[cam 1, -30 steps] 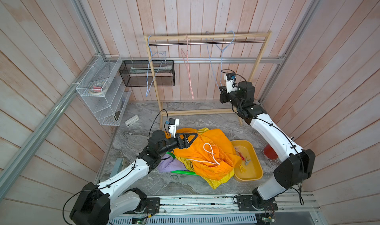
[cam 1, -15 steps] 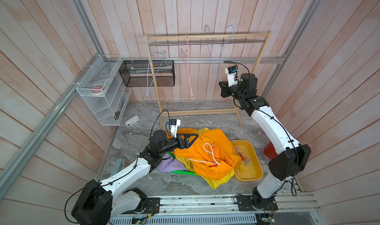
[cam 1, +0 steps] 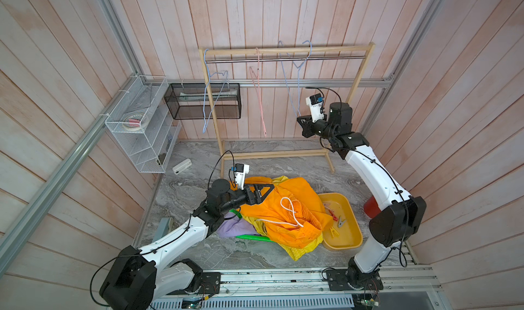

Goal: Remove the clothespins securing shorts to the hanger
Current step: Place the hanger at the clothesline.

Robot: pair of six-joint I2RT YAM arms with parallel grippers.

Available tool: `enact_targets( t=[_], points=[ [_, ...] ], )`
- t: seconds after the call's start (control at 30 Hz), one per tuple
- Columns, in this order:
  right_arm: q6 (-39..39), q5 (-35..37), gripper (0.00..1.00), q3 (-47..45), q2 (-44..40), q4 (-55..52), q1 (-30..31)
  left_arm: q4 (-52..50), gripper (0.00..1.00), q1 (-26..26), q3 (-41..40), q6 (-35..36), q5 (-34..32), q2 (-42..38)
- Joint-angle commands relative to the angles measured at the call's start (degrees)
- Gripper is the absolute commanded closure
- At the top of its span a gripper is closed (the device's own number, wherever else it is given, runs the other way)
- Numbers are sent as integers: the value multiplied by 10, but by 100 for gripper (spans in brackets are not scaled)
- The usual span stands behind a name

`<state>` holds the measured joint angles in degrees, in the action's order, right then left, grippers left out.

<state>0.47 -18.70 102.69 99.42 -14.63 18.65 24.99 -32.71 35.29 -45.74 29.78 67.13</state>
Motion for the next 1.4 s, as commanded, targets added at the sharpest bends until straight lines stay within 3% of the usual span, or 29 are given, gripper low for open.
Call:
enact_targets(
  t=[0.0, 0.37, 0.57, 0.97, 1.37],
  points=[
    [18, -43, 100, 2, 3, -21, -6, 18, 0, 2, -3, -5, 7, 4],
    [34, -127, 100, 14, 11, -45, -21, 24, 0, 2, -6, -9, 11, 4],
    [48, -128, 100, -59, -24, 6, -23, 28, 0, 2, -8, -12, 11, 5],
    [70, -92, 52, -181, -129, 96, -22, 24, 0, 0, -10, -17, 5, 3],
    [159, -26, 48, -425, -349, 126, -19, 1, 0, -17, -42, -14, -14, -31]
  ],
)
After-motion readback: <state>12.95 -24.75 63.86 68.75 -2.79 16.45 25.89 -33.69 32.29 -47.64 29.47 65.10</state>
